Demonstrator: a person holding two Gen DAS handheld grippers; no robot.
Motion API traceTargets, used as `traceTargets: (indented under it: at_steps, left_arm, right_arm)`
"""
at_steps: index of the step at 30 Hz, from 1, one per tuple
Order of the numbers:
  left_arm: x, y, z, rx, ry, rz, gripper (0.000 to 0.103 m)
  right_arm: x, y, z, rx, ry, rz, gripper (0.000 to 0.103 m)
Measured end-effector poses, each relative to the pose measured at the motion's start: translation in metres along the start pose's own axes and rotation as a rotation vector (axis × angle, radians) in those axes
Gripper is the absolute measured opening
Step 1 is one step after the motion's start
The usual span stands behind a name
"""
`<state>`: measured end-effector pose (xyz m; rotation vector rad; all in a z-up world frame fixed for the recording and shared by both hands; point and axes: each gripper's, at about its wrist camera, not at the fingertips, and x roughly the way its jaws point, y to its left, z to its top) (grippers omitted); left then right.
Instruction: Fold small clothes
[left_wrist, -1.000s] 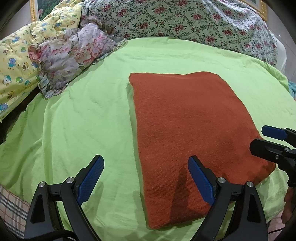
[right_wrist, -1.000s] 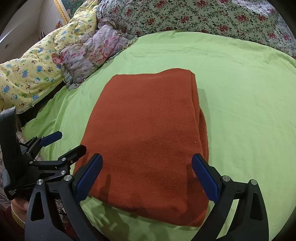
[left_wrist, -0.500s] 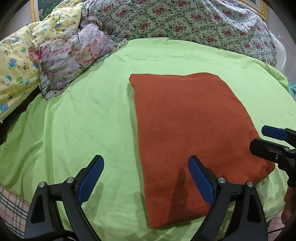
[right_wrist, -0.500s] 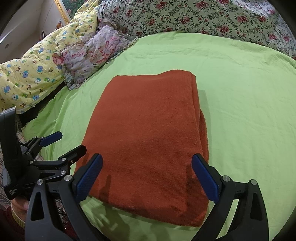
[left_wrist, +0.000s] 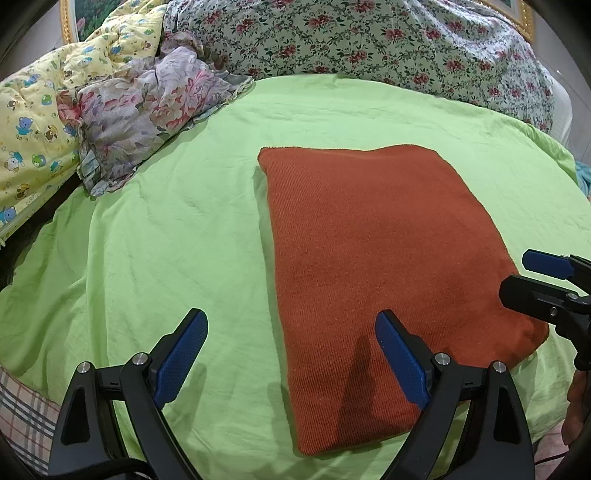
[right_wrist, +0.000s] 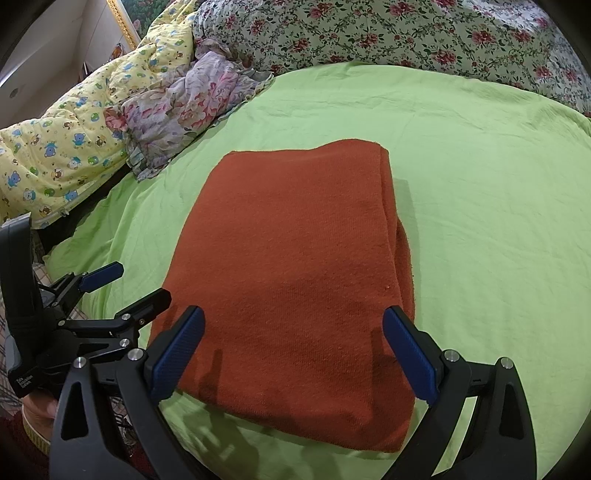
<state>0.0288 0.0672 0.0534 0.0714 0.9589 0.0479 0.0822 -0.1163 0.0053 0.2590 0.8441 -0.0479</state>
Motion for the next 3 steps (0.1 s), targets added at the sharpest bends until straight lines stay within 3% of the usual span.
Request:
traceTargets:
  at_steps: [3]
  left_arm:
    - [0.0000, 0.0008, 0.0007, -0.001, 0.002, 0.000, 0.093]
  right_arm:
    - [0.0001, 0.0009, -0.0008, 0.002, 0.000, -0.001, 0.097]
